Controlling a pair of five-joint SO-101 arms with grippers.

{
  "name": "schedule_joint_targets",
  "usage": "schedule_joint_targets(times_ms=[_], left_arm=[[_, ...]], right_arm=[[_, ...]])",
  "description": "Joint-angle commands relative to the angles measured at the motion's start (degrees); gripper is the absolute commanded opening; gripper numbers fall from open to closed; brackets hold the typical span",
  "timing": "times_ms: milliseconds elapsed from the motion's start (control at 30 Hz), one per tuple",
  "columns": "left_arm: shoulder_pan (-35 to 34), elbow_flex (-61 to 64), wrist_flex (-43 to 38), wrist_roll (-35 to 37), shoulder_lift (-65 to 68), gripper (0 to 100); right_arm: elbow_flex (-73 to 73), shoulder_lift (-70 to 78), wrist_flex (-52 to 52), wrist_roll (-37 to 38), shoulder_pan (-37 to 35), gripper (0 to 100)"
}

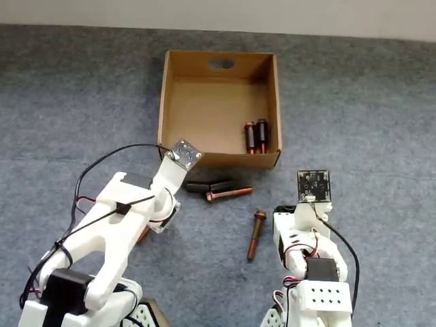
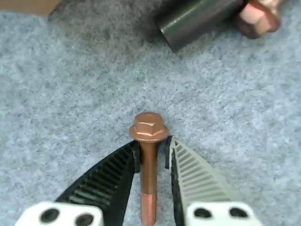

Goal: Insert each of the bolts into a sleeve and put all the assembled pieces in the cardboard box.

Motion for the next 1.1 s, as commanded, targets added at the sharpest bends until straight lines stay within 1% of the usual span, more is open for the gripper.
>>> schedule_joint_targets(times_ms=[0,33,100,167,300,433,567,667,733,867,967,1067], left_arm=[[0.5,0.1,-0.9,-0.2,-0.6,11],[0.5,0.2,-0.9,-0.2,-0.7,9],[0.6,0.2,-0.9,-0.2,-0.9,0],[0.6,0.5,-0.8,-0.2,-0.9,2],[0.0,-0.2,0.2,-0.2,-1.1,1],[0.0,-5.7,7.6,-0.3,-3.2,1],[0.0,-12.3,18.1,-0.2,-9.8,1],[0.0,-13.8,23.9,-0.2,-15.9,1],[0.1,-13.8,25.1,-0.2,-20.3,1],[0.4,-13.6,25.4,-0.2,-29.6,1],[0.5,-13.6,25.4,-0.1,-37.3,1],[0.6,-13.6,25.1,-0.1,-45.1,1]], right_arm=[[-0.5,-0.7,0.1,-0.1,0.5,0.7],[-0.5,-0.7,0.1,-0.1,0.5,0.7],[-0.5,-0.7,0.1,-0.1,0.5,0.7],[-0.5,-0.7,0.1,-0.1,0.5,0.7],[-0.5,-0.7,0.1,-0.3,0.5,0.7],[-1.5,-0.7,0.1,-0.5,0.2,0.7],[-6.5,-0.7,0.3,-0.5,0.1,0.7],[-11.7,-0.7,2.7,-0.6,-0.6,0.7],[-15.5,-0.7,5.6,-0.6,-2.2,0.7],[-21.4,-0.7,11.2,-0.8,-7.9,0.7],[-25.1,-0.7,14.5,-5.9,-11.7,0.7],[-29.1,-0.7,17.8,-10.9,-14.1,0.7]])
